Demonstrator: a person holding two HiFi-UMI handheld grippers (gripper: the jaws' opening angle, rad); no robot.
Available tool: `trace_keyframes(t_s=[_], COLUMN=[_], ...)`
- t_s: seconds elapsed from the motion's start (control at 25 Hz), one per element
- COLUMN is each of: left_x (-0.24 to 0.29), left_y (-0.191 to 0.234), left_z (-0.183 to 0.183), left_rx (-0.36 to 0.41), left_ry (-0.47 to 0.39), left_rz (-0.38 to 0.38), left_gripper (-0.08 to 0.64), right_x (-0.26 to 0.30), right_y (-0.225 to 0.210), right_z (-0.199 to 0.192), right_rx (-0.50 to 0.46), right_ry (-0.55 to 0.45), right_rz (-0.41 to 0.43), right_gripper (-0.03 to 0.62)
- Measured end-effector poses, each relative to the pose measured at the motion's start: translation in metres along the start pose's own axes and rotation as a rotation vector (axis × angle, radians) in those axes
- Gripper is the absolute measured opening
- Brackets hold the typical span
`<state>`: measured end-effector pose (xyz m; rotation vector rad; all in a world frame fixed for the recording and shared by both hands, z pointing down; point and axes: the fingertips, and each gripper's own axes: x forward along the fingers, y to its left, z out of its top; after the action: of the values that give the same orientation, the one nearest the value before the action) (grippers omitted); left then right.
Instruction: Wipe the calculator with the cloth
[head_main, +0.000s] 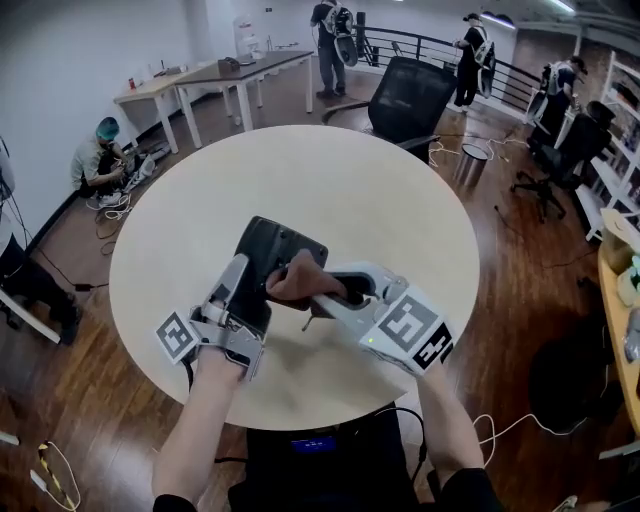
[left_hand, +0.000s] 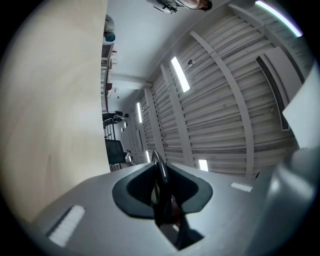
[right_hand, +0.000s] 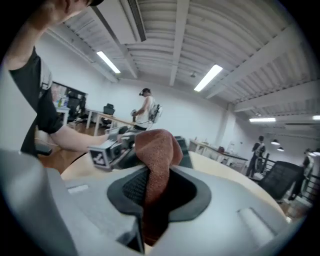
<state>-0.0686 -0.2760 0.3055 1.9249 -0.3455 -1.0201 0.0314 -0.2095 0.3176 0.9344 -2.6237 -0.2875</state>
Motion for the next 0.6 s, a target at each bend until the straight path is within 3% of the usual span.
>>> trace_keyframes(t_s=[0.12, 0.2, 0.32, 0.6], left_x=[-0.001, 0.0, 0.004, -0.003], left_y=[-0.003, -0.006, -0.008, -0.002], left_z=[0.003, -0.001, -0.007, 0.005], left_rx=[-0.017, -0.022, -0.007, 0.004], left_ry=[0.007, 0.012, 0.02, -0.032], left_rz=[-0.016, -0.027, -0.032, -0.009], left_gripper=[0.067, 0.067, 0.067, 0.069], right_x=[-0.005, -0.001, 0.016, 0.034], right_y=[-0.057, -0.075, -0.06, 0.043], right_z=[0.027, 0.029, 0.018, -0.021], right_rx=[0.068, 0.081, 0.039, -0.102], right_ry=[-0.097, -0.098, -0.035, 0.108], right_rz=[-0.204, -0.252, -0.196, 0.062], right_gripper=[0.083, 0.083, 0.083, 0.083])
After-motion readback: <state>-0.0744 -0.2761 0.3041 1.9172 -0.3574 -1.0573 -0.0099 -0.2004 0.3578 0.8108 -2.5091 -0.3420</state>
